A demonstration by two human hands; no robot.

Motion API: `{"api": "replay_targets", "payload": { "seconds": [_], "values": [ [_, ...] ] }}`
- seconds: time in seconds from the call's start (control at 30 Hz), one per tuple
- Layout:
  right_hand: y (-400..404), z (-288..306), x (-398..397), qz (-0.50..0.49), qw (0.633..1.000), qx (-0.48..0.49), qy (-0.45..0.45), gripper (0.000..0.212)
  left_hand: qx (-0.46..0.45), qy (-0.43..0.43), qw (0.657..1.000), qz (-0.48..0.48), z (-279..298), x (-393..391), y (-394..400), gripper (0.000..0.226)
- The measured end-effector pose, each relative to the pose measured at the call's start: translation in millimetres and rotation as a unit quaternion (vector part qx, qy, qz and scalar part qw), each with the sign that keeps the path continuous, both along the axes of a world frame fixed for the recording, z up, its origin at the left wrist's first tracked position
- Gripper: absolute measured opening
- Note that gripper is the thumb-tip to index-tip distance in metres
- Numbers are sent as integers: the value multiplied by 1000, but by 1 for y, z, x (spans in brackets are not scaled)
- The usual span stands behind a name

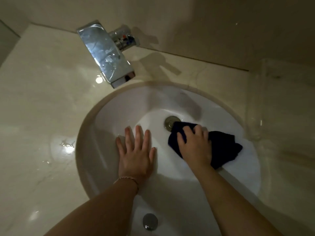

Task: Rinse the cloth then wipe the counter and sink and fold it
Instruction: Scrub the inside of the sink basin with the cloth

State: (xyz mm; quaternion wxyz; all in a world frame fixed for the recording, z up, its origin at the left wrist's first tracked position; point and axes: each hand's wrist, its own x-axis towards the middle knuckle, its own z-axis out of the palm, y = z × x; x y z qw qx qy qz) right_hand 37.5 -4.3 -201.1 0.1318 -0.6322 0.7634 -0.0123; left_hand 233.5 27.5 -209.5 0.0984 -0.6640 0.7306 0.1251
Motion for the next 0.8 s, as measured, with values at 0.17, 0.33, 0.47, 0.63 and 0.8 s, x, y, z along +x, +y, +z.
{"api": "replay_targets", "payload": {
  "seconds": [0.17, 0.33, 0.47, 0.63, 0.8],
  "values": [
    [-33, 11, 26, -21, 999, 43, 21, 47, 7, -3, 1000, -3, 1, -4, 1, 68],
    [8, 25, -1, 139, 985, 89, 43, 65, 21, 11, 1000, -11, 6, -5, 0, 67],
    [52, 30, -15, 130, 982, 71, 114, 67, 35, -6, 999, -37, 13, 0, -8, 71],
    [45, 32, 3, 25, 994, 94, 47, 42, -119, 97, 972, -180, 71, -13, -69, 52],
    [8, 62, 14, -354, 870, -66, -335, 55, -266, 163, 922, -231, 115, -34, -139, 45]
  ]
}}
